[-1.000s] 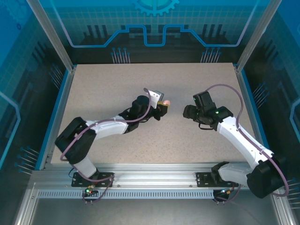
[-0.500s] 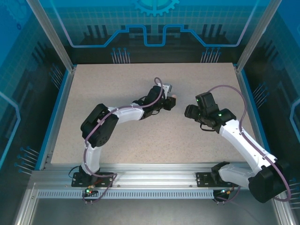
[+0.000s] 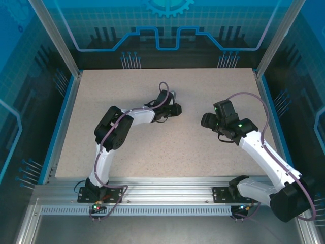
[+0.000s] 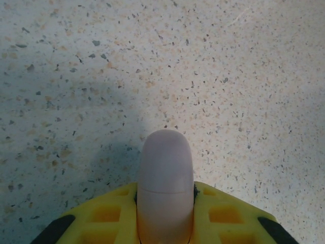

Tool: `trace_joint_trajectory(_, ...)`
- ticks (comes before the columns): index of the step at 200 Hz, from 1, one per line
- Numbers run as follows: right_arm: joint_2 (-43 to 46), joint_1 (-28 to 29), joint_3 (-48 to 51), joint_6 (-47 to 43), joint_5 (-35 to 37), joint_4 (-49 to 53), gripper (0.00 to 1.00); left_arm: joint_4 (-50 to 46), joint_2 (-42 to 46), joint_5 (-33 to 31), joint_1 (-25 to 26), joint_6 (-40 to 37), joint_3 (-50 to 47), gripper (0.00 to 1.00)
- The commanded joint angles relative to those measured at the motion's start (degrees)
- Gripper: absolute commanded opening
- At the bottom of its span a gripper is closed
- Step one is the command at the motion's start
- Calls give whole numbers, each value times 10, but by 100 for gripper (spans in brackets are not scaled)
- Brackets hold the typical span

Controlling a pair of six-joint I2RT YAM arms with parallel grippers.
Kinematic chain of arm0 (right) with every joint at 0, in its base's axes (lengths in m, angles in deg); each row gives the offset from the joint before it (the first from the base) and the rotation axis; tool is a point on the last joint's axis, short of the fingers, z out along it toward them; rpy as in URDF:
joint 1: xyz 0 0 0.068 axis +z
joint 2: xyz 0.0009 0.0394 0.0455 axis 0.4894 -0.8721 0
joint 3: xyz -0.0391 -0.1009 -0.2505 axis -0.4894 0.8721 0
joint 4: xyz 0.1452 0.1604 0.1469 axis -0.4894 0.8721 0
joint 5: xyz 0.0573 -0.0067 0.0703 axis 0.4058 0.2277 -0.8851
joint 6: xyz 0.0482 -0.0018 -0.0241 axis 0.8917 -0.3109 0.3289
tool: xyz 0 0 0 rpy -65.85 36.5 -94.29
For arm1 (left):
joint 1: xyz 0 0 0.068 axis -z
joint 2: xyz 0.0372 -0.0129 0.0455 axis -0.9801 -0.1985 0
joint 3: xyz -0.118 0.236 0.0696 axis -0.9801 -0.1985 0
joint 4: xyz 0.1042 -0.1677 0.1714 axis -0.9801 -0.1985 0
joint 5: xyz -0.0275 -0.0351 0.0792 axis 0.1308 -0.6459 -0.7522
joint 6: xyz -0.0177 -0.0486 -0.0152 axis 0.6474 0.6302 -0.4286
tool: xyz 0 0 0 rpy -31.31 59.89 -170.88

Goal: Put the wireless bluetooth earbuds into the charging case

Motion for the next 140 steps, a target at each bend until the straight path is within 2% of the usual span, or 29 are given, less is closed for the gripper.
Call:
trace_joint_trajectory(1,6,-8,-13,-1,7,3,69,-39,-11,14,-4,-2,28,9)
trace_joint_trajectory(48,1,-8,-25,-1,2,4,69,-68,-17,11,-8,-9,44,24)
trace_joint_trajectory(84,-3,-8,-36,-2,0,6,69,-88,-15,2,-9,-18,52,39)
trace_joint_trajectory(108,-4,-8,-43,-4,0,9,69,-109,-5,-10,-10,-26,57,50)
trace_joint_trajectory(140,-5,-8,-55,-8,0,12,69,-134,25,-40,-13,-40,55,70)
